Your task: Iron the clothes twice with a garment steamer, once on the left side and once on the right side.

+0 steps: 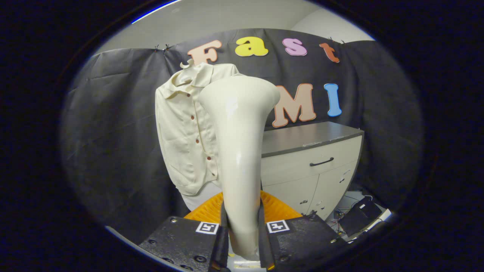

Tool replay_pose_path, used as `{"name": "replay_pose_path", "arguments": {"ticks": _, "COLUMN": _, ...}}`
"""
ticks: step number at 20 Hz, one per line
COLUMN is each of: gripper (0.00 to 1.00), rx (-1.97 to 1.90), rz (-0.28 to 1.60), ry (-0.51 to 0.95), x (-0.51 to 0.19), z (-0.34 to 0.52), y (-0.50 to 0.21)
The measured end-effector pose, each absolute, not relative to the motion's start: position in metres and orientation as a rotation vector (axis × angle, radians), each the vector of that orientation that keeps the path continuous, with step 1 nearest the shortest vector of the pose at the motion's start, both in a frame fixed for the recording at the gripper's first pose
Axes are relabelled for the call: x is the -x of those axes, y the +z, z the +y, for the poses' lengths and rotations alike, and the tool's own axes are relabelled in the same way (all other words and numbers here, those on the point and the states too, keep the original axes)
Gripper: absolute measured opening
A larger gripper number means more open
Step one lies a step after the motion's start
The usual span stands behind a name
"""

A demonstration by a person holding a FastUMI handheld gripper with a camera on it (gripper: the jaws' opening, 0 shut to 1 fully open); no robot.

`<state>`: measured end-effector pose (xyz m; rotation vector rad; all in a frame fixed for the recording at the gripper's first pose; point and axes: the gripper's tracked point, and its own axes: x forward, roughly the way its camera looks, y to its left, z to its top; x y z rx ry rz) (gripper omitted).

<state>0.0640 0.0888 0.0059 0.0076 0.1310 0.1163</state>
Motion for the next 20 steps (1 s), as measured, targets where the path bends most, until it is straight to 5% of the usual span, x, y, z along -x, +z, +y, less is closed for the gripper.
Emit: {"name": "replay_pose_path", "arguments": {"ticks": 20, "gripper": 0.32, "rx": -0.006, "rz": -0.056, "ry": 0.141, "x": 0.033, "z": 0.072, "y": 0.069}}
